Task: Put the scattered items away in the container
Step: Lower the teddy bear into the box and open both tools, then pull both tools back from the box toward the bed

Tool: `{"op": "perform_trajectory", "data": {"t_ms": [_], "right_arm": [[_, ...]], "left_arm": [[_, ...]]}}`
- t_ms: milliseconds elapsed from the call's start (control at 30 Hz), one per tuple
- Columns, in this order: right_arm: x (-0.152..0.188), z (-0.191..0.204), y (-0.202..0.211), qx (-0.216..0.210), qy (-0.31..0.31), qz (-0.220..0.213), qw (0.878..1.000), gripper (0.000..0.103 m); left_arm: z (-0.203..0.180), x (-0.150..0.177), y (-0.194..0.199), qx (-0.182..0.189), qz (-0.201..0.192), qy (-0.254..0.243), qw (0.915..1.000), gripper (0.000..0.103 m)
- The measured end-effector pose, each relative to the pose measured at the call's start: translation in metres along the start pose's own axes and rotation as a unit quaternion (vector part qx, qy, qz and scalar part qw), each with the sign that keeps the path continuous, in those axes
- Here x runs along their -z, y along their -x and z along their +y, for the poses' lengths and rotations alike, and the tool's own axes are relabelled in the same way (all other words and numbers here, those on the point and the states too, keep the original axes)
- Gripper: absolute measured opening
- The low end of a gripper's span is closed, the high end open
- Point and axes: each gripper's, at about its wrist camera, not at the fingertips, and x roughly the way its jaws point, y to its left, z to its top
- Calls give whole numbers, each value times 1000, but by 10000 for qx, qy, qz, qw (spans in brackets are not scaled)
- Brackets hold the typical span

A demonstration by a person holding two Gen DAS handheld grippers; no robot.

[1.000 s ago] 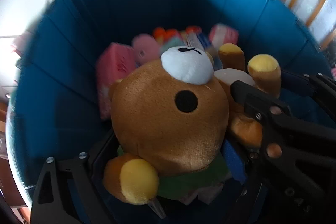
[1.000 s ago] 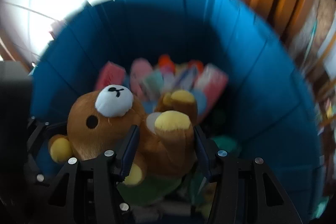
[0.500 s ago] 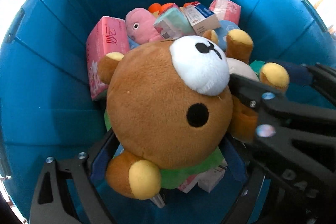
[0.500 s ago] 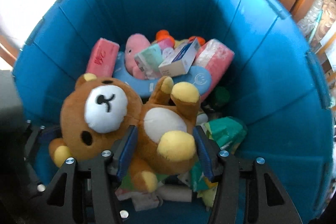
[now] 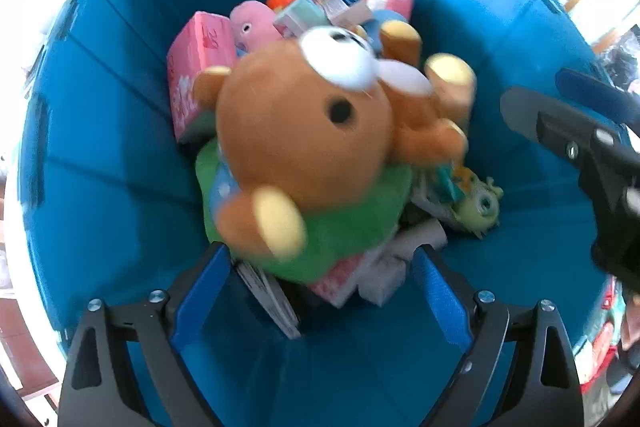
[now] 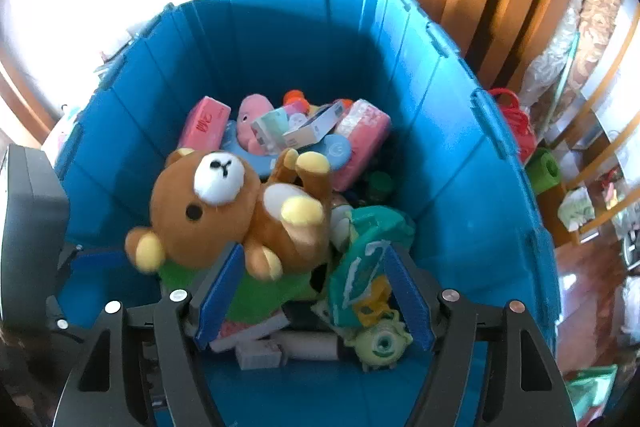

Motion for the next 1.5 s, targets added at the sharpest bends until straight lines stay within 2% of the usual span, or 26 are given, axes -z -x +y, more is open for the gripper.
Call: {"op": "perform_trajectory", "data": {"t_ms": [67, 100, 133, 467, 667, 767, 900, 1233, 1400, 1500], "right_arm": [[8, -1, 12, -18, -26, -118, 9999, 76], [11, 0, 15, -26, -20, -174, 9998, 83], [15, 1, 19, -35, -4, -232, 9997, 83], [35, 25, 47, 14, 81, -542, 9985, 83], [55, 36, 71, 195, -62, -682, 9975, 83], [69, 46, 87, 284, -169, -766, 9965, 83], [88, 63, 100, 403, -215, -777, 9959, 83], [136, 140, 142, 473, -93, -908, 9947, 83], [156, 194, 154, 300, 112, -1015, 9943, 83], [169, 227, 159, 214, 195, -1186, 9925, 83]], "left_arm": [[-1, 18, 7, 45, -71, -24, 10000, 93], [-2, 21, 10, 40, -132, -38, 9999, 93], [-5, 24, 13, 21, -214, -72, 9997, 93], [-5, 49, 46, -195, -968, 81, 9951, 93], [-8, 75, 75, -92, -1363, -150, 9905, 93], [-6, 91, 89, -156, -1580, -269, 9870, 93], [3, 116, 105, -126, -1717, -329, 9845, 93], [50, 198, 140, -157, -2054, -248, 9782, 93], [84, 250, 155, -279, -2326, -152, 9720, 93], [108, 281, 161, -522, -2580, -28, 9647, 93]]}}
